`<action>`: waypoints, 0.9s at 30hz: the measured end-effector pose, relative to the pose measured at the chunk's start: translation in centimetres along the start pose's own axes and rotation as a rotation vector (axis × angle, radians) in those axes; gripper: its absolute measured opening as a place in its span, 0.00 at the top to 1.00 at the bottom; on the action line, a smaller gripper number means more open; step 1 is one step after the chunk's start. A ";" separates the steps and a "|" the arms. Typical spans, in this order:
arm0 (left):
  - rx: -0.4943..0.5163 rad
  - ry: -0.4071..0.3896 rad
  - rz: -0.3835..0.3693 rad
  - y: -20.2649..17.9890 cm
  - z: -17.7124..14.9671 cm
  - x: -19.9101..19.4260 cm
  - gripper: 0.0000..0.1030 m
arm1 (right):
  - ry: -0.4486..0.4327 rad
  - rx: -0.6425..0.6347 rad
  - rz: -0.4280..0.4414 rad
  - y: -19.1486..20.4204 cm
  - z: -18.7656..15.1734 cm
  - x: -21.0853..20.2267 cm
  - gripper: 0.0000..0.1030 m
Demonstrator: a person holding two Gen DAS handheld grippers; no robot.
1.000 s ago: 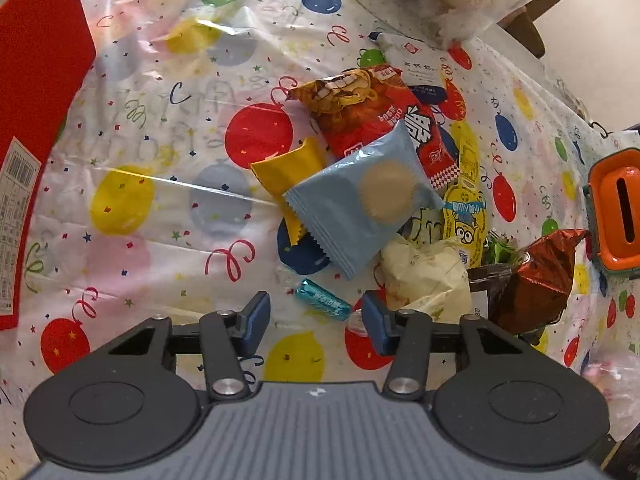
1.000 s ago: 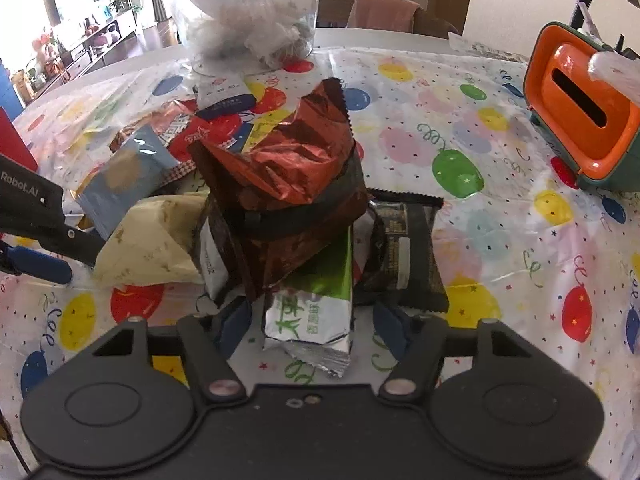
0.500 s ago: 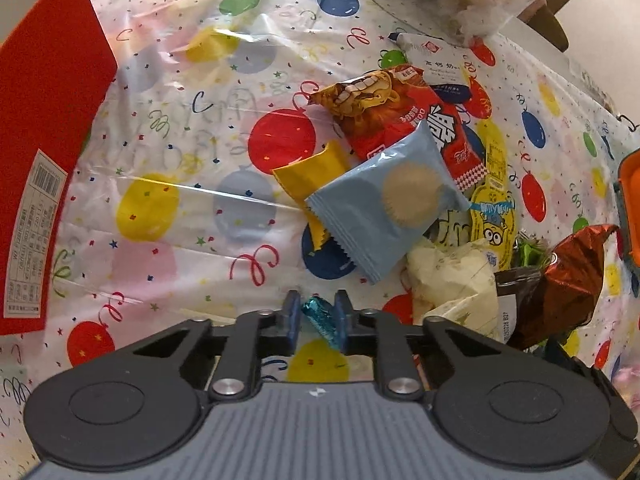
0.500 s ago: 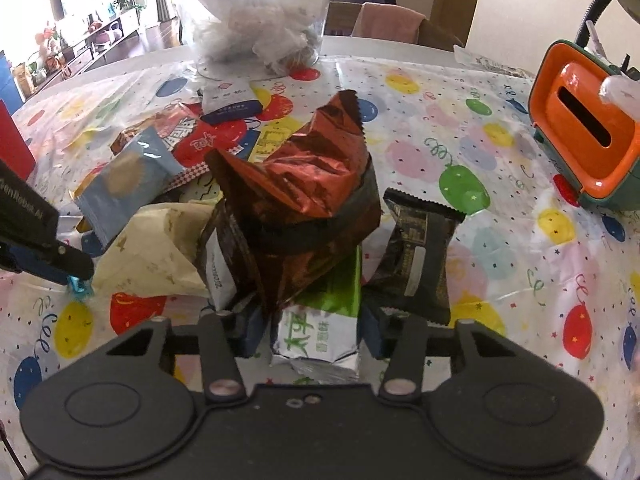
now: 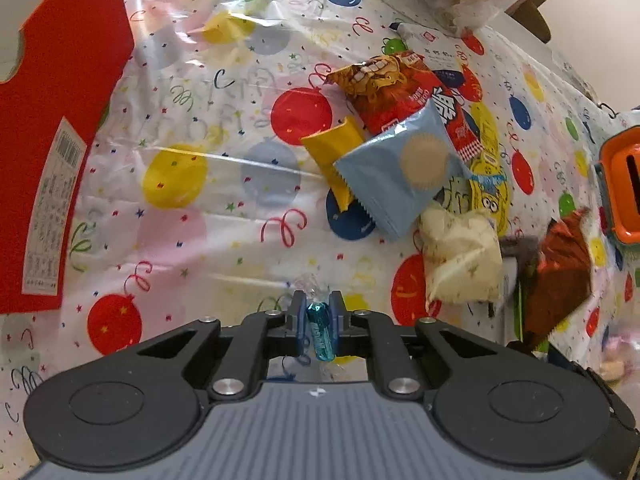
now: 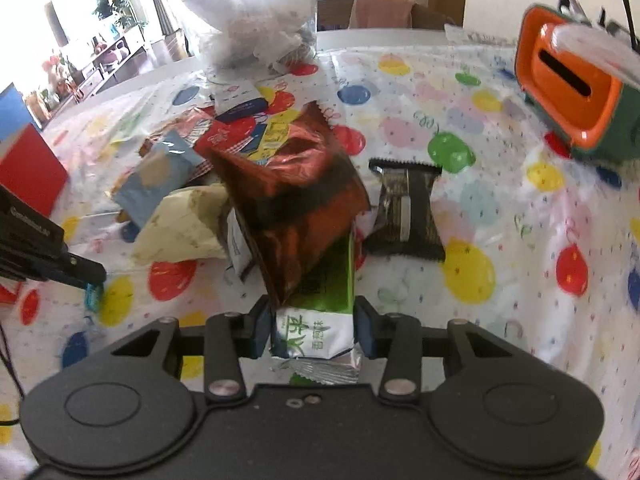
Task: Organize snacks
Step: 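Grasp the teal candy with the left tool while the right tool grasps the green wafer bar, then lift the teal candy and green wafer bar and carry both toward the cardboard box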
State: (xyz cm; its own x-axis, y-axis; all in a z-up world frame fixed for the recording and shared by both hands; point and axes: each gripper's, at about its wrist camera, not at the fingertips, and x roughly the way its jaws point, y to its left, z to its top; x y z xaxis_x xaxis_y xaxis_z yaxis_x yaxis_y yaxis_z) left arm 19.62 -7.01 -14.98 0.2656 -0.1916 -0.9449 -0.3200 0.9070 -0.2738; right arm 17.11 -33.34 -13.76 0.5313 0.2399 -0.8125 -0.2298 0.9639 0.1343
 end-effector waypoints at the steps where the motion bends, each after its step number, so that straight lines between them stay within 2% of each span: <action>1: 0.003 -0.001 -0.006 0.1 -0.1 -0.2 0.89 | 0.007 0.015 0.014 -0.1 -0.1 -0.3 0.59; 14: 0.076 0.006 -0.094 2.0 -1.9 -3.8 0.91 | 0.054 0.128 0.090 1.4 -2.6 -4.7 0.59; 22: 0.166 -0.034 -0.144 3.9 -1.7 -7.3 0.91 | -0.024 0.120 0.080 5.7 -2.6 -7.7 0.59; 27: 0.203 0.024 -0.139 4.8 -1.4 -6.0 0.91 | -0.044 0.123 0.058 7.7 -2.4 -8.0 0.59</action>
State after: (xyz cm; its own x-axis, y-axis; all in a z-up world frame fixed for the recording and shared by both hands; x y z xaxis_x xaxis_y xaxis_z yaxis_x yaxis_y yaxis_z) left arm 15.21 -2.05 -10.88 0.2722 -0.3267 -0.9051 -0.0919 0.9275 -0.3624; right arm 9.10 -28.11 -7.62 0.5556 0.2974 -0.7764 -0.1605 0.9546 0.2508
